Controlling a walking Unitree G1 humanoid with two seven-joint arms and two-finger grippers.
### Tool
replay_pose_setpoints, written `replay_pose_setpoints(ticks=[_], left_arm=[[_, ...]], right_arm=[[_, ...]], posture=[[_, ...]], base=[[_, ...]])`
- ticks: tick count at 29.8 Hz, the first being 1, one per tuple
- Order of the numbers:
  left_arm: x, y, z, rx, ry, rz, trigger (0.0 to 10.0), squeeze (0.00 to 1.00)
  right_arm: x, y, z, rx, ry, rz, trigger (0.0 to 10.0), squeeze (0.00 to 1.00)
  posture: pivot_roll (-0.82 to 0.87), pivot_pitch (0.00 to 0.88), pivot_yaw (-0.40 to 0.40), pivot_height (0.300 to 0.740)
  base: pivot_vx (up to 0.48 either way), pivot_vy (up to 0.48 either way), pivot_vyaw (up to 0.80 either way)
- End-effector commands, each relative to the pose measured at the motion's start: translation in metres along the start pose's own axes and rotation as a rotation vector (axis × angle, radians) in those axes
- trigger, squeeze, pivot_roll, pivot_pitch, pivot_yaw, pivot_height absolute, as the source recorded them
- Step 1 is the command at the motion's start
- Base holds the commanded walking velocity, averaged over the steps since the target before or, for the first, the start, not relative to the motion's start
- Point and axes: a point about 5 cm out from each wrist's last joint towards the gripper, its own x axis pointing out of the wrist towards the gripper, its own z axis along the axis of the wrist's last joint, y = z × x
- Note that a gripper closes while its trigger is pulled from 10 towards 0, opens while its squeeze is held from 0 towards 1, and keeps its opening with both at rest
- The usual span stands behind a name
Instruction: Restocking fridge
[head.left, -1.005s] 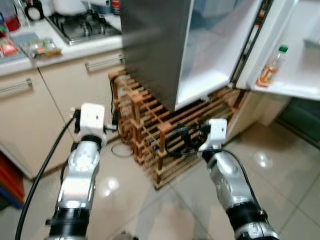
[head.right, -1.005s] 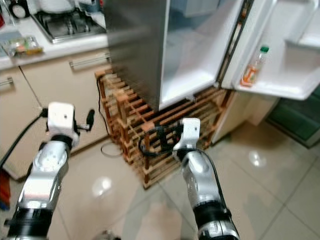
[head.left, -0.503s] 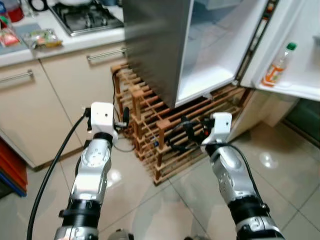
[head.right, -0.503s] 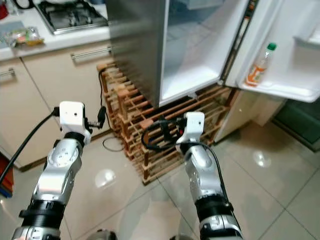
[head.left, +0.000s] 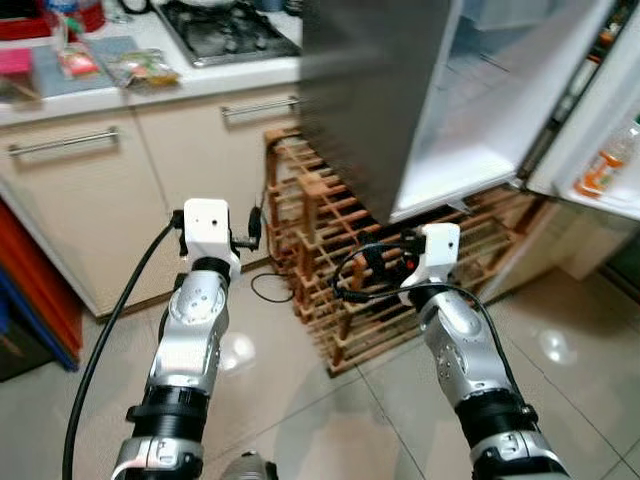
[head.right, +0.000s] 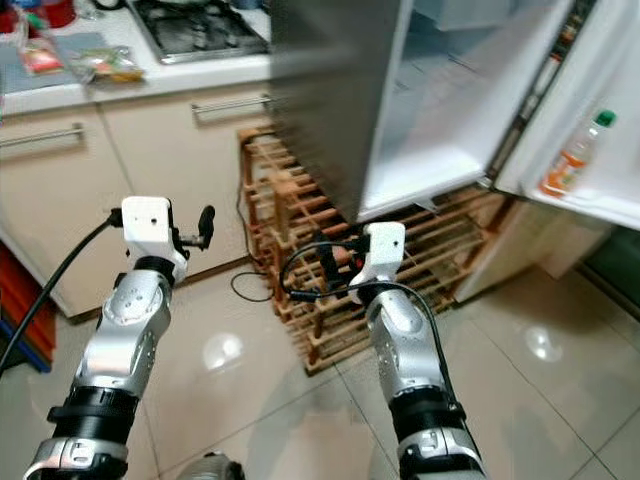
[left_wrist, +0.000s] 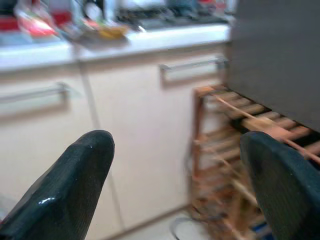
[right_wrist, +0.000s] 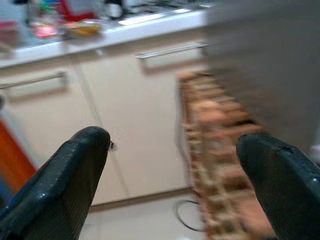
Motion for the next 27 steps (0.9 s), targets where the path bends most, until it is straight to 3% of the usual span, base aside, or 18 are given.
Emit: replay_pose_setpoints(ticks=[1, 14, 18, 27], left_arm=[[0.003, -0.011, 0.006, 0.016, -0.027, -0.025, 10.0, 0.0], [-0.001, -0.015, 0.01, 0.032, -0.051, -0.041, 10.0, 0.0], [-0.003, -0.011, 0.01, 0.006, -0.047, 0.004, 10.0, 0.0], [-0.002, -0.001, 0.006, 0.032, -0.015, 0.057, 10.0, 0.0]], right_arm=[[-0.003, -0.011, 0.003, -0.003, -0.004, -0.033, 10.0, 0.0], [-0.005, -0.01, -0.003, 0.019, 0.007, -0.032, 10.0, 0.0], [-0.004, -0.009, -0.001, 0.015, 0.004, -0.027, 10.0, 0.0], [-0.001, -0.007, 0.0, 0.006, 0.007, -0.005, 10.0, 0.0]], posture=[[-0.06, 0.0, -0.02, 0.74], [-0.05, 0.0, -0.015, 0.74], [-0.05, 0.0, -0.018, 0.74], [-0.04, 0.0, -0.024, 0.74]], base=[[0.0, 0.0, 0.45], [0.0, 0.0, 0.45], [0.0, -0.467, 0.44], [0.0, -0.454, 0.44]])
